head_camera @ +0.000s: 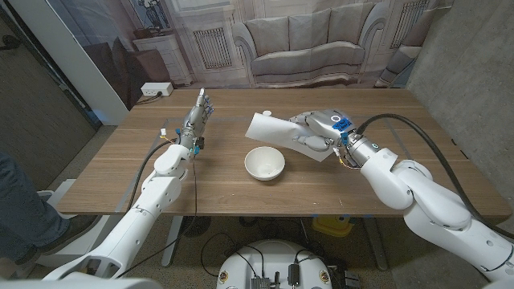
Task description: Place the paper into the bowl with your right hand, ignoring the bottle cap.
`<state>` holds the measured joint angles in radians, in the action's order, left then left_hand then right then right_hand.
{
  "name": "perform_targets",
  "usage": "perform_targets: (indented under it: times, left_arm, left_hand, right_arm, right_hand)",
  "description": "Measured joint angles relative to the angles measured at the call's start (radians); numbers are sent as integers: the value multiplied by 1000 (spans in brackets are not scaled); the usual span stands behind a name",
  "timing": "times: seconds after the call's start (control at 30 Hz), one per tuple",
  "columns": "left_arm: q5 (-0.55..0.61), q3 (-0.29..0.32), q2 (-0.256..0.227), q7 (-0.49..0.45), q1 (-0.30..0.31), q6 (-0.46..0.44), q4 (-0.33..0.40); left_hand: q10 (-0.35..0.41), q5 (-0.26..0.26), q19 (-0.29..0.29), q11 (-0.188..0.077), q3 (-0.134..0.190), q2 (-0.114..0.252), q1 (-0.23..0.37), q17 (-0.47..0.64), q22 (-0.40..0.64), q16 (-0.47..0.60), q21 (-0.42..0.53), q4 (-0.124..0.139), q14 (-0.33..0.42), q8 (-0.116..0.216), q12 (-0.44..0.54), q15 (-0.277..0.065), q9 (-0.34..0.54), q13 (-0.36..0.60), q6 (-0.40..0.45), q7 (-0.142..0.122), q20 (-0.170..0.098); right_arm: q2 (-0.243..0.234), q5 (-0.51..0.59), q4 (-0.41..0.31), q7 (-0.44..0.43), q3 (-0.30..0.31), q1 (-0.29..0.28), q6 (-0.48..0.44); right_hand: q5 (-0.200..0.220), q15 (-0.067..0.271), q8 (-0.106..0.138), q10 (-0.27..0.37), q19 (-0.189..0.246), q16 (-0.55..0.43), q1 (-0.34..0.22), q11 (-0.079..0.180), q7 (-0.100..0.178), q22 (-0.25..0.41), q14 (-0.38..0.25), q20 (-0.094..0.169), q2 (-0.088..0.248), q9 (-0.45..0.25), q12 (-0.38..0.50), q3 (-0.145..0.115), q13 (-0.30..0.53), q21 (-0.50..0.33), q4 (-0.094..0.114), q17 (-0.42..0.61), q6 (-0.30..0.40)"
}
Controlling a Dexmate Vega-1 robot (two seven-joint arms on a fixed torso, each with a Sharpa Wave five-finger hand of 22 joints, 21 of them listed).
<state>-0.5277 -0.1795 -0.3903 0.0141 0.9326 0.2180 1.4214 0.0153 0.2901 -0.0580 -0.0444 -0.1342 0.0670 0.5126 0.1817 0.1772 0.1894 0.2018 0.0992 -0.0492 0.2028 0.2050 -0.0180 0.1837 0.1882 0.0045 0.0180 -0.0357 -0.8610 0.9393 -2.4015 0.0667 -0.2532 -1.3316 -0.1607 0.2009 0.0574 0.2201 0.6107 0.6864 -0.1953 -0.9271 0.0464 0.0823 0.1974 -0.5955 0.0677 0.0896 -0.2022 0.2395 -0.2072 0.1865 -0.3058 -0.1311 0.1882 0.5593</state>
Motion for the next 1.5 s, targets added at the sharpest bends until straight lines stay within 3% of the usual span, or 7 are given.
perform_targets:
  times: [1.5]
  left_arm:
    - [-21, 7, -8, 6, 37, 27, 7]
  left_hand:
    - [0, 0, 0, 0, -7, 0, 0, 0, 2, 0, 0, 2, 0, 0, 0, 0, 0, 0, 0, 0, 0]
  right_arm:
    - [64, 121, 16, 52, -58, 33, 116]
  right_hand:
    - [0, 0, -9, -2, -7, 0, 24, 2, 4, 0, 14, 0, 6, 0, -8, 15, 2, 7, 15, 5, 4]
